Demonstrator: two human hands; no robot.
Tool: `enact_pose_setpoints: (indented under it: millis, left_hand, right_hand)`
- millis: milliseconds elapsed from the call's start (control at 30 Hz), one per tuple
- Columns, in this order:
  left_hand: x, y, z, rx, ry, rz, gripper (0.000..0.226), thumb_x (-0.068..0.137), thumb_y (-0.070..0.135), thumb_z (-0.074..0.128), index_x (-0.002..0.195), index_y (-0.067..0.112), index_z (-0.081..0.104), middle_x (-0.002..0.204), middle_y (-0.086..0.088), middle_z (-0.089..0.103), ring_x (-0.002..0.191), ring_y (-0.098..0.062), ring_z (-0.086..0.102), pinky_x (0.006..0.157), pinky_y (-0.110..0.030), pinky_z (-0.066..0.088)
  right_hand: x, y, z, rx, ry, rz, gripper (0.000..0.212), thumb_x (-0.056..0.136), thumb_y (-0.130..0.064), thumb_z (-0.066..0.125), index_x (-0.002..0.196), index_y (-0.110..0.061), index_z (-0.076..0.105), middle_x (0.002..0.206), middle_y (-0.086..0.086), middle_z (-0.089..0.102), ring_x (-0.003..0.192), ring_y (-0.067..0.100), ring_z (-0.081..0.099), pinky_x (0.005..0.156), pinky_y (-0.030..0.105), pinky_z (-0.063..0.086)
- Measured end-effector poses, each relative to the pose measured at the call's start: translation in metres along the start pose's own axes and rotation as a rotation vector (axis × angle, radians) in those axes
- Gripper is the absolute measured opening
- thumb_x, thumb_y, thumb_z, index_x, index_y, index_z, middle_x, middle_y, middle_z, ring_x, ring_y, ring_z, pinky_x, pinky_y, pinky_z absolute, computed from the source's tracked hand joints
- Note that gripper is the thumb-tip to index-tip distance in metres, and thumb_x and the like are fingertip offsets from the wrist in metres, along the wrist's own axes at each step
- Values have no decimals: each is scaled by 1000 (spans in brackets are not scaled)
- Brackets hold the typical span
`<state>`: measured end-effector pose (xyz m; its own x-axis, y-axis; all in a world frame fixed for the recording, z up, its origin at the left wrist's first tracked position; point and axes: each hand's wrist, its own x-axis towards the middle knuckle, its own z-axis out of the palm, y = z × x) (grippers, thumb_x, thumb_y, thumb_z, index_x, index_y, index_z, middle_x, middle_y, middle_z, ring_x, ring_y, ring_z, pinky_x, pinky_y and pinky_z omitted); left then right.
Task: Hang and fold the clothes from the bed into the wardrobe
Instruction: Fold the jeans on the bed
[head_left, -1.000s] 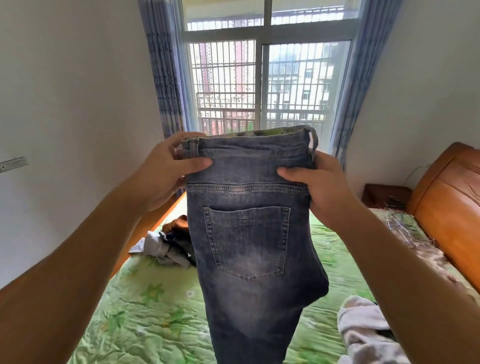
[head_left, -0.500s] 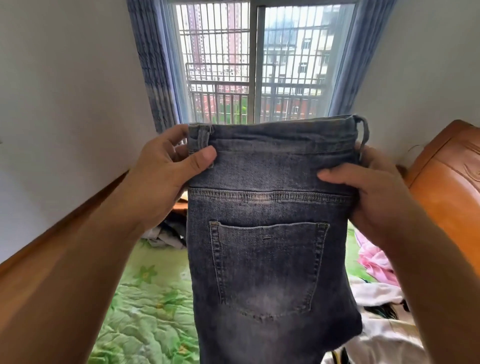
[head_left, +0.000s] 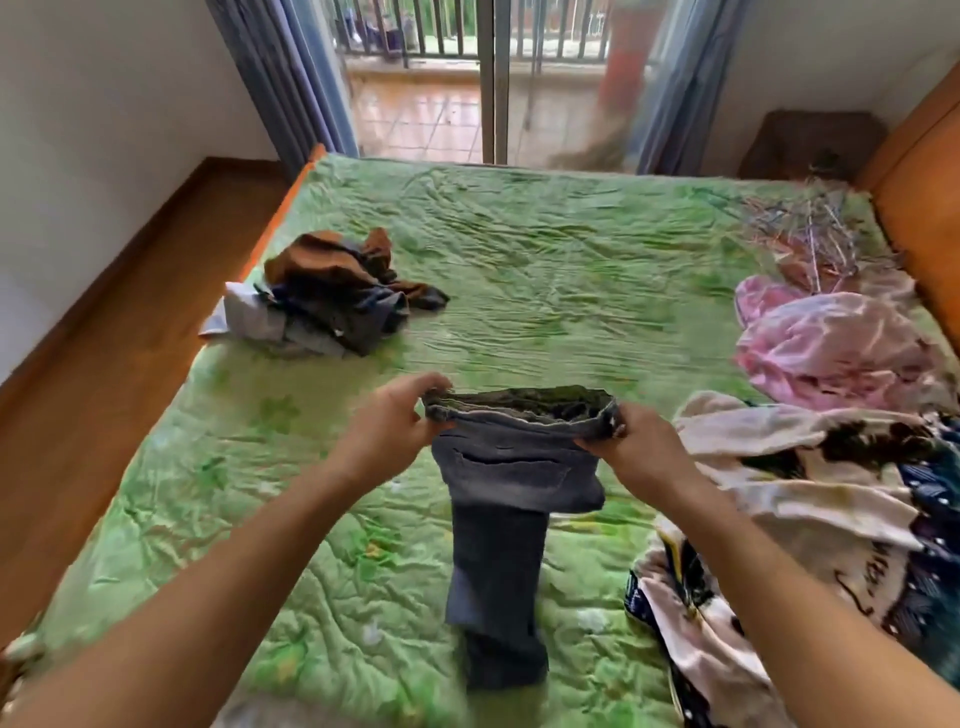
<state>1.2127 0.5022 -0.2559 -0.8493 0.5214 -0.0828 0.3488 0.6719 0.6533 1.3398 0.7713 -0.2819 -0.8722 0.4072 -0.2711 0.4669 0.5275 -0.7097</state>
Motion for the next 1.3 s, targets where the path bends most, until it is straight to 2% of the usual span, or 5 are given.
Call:
enact_pose_setpoints:
  millis: [167, 267, 567, 1033, 1300]
  left_hand:
    - [79, -31, 37, -133, 12, -131, 32, 85, 7, 76, 114, 18, 66, 106, -3, 70, 86, -22, 70, 81, -34, 56]
    - [171, -38, 38, -169, 42, -106, 35, 87, 4, 73, 120, 12, 64, 113, -8, 69, 97, -25, 70, 90, -39, 55]
    - [280, -120, 125, -141, -39, -193, 82, 91, 23, 74, 158, 17, 28, 160, -8, 34, 145, -28, 37, 118, -46, 33]
    - [84, -278, 351, -65, -423, -531, 70, 89, 26, 75, 148, 6, 42, 143, -18, 46, 130, -30, 49, 111, -31, 36]
    - [26, -276, 383, -491, -143, -624, 41, 91, 6, 68, 123, 19, 45, 89, -1, 67, 66, -5, 64, 65, -27, 54]
  right_hand:
    - [85, 14, 33, 197, -89, 187, 15, 95, -27, 69, 88, -25, 55, 74, 7, 73, 50, 14, 67, 47, 34, 55]
    - [176, -1, 26, 270, -4, 181, 17, 94, -17, 68, 95, -31, 58, 88, 8, 71, 72, 23, 73, 66, 49, 60]
    - [306, 46, 82, 218, -8, 113, 69, 96, -26, 66, 156, -22, 31, 135, 3, 52, 106, 13, 63, 91, 22, 50]
    - [151, 266, 296, -44, -268, 503, 84, 90, -28, 72, 156, -3, 25, 150, 23, 40, 139, 37, 40, 113, 35, 30]
    - [103, 308, 325, 232, -30, 600, 40, 81, -20, 73, 105, -34, 44, 85, 0, 67, 80, 28, 69, 71, 39, 55]
